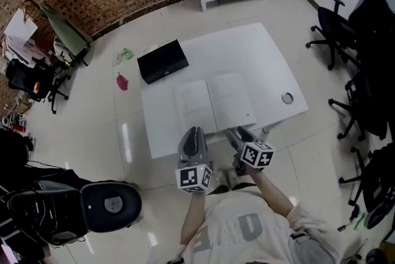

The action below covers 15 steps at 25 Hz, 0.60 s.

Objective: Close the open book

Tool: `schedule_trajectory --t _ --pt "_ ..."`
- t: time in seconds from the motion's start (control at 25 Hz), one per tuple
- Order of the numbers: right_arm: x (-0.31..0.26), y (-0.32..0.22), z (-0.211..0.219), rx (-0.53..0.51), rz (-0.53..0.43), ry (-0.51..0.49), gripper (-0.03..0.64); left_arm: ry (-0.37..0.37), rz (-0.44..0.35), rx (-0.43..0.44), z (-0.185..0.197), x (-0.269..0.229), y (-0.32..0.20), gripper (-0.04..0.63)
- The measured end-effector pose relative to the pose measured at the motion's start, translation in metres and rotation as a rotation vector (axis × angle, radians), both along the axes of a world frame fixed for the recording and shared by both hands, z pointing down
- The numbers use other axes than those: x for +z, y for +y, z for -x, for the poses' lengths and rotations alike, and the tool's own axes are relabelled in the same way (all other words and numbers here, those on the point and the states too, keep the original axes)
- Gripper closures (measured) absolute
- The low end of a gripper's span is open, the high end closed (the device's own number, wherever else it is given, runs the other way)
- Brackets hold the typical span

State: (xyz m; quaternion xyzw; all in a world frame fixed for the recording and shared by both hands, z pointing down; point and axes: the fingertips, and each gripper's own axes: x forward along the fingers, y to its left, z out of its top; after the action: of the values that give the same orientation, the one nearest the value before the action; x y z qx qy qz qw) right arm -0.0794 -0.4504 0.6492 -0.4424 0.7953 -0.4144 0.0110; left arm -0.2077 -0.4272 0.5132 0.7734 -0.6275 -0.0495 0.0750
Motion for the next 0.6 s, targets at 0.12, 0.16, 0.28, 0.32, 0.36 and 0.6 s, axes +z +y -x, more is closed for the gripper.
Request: schedule_trajectory --t 0.12,0.16,0.28,0.32,0.36,0.6 --pt "0.036 0.004 0.001 0.014 0.111 -0.034 0.364 -0.009 0.011 -0.002 -0.001 0.005 0.004 0.545" --pt "0.043 0.005 0.002 0.020 0.139 -0.050 0.359 -0.010 0.010 -0.004 -0.001 0.006 0.004 0.545" --pt "0.056 0.004 0.002 0.042 0.194 -0.102 0.359 -0.014 0.006 -0.011 0.004 0.005 0.006 0.545" --pt "0.058 0.002 0.002 0.055 0.208 -0.126 0.359 -0.016 0.005 -0.015 0.006 0.005 0.006 0.545" --pt "0.058 0.000 0.002 0.067 0.221 -0.153 0.357 -0.017 0.006 -0.019 0.009 0.005 0.006 0.546" --pt "0.055 -0.013 0.001 0.135 0.249 -0.276 0.350 -0.019 0.036 -0.045 0.020 0.011 0.007 0.546"
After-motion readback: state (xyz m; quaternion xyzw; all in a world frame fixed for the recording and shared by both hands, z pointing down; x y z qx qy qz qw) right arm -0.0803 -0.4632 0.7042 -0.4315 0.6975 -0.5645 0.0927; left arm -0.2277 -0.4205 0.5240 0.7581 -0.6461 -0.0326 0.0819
